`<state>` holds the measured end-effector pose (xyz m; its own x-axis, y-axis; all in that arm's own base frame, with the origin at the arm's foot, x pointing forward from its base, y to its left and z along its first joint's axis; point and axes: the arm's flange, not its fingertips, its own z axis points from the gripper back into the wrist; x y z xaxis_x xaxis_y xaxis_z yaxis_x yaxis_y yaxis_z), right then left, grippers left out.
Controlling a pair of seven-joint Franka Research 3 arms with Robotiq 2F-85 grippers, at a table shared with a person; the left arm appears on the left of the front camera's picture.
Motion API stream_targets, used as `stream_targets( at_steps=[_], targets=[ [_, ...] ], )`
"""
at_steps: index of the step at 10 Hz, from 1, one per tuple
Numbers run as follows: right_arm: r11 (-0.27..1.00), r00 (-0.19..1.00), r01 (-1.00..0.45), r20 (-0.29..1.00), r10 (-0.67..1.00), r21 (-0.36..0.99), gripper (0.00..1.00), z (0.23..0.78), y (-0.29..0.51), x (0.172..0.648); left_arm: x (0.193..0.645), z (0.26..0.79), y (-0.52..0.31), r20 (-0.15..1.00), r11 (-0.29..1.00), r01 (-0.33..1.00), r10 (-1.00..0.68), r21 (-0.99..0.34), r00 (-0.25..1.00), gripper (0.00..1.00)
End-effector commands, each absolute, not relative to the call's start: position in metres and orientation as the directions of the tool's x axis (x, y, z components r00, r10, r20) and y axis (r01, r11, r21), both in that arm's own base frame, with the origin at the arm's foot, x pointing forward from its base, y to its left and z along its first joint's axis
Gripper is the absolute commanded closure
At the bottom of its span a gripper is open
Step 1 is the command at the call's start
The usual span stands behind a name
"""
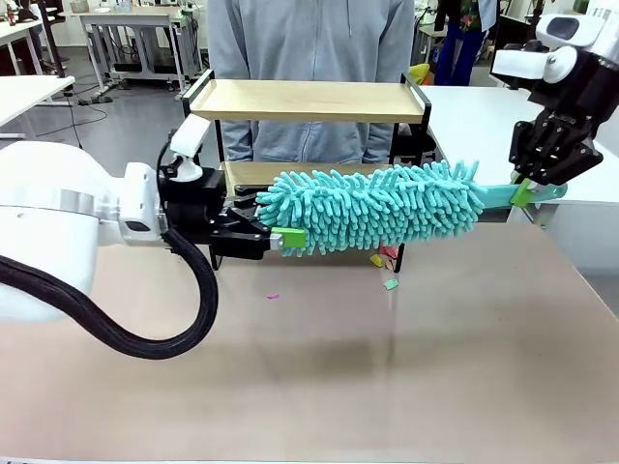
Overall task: Clean the shelf.
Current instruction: Hand the Duster back to the human.
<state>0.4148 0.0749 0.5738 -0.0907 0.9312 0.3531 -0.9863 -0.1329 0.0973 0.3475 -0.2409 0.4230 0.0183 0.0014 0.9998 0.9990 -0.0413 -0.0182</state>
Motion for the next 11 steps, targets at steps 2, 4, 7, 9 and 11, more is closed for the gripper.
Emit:
stream_targets(
  at_steps=[2,4,7,9,11],
  targets=[
    [-0.147,-0.102,-0.985,0.372,0.923,0.093,0.87,0.5742,0.0727,0.4137,0.3593,0.4205,-0.2651,0.999,-0.008,1.0,0.034,-0.02,0.021,0.0],
    [-0.147,-0.102,-0.985,0.372,0.923,0.093,0.87,0.5742,0.0727,0.4137,0.3599,0.4208,-0.2691,0.999,-0.014,1.0,0.027,-0.025,0.025,0.59],
    [-0.147,-0.102,-0.985,0.372,0.923,0.093,0.87,0.5742,0.0727,0.4137,0.3602,0.4206,-0.2685,0.999,-0.042,0.999,0.036,-0.035,0.037,1.0],
    [-0.147,-0.102,-0.985,0.372,0.923,0.093,0.87,0.5742,0.0727,0.4137,0.3587,0.4218,-0.2682,0.998,-0.049,0.998,0.042,-0.034,0.036,0.87],
    [-0.147,-0.102,-0.985,0.372,0.923,0.093,0.87,0.5742,0.0727,0.4137,0.3575,0.4222,-0.2696,0.998,-0.047,0.998,0.051,-0.029,0.031,1.0]
  ],
)
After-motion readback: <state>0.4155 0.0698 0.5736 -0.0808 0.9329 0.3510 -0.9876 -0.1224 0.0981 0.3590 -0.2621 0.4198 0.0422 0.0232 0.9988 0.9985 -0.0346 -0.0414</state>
